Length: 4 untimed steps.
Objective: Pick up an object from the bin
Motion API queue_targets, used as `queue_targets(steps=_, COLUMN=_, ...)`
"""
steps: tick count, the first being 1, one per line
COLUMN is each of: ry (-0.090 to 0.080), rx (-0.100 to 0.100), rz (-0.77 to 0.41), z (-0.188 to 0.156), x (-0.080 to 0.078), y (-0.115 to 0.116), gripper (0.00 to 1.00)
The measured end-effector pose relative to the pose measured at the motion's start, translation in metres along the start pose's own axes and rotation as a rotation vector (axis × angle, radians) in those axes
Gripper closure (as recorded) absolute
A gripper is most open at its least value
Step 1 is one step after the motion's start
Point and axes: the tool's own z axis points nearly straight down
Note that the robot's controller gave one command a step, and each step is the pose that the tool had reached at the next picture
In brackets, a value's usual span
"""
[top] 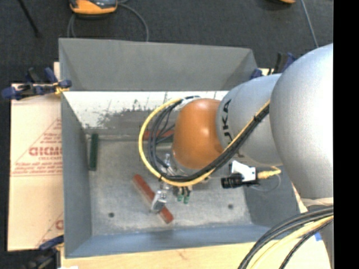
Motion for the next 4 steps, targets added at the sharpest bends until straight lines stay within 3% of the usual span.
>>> queue_targets(steps=1, ry=-0.001, rx=0.001, rz=-0.126, z=0.018, x=0.002, y=0.007, gripper=0.0)
queue_targets(steps=2, ry=0.003, rx=0.003, rz=0.23, z=0.022, x=0.012, y=0.017, gripper=1.0)
queue_targets(steps=4, ry=0.003, rx=0.003, rz=0.231, z=0.02, x=0.013, y=0.017, gripper=1.0)
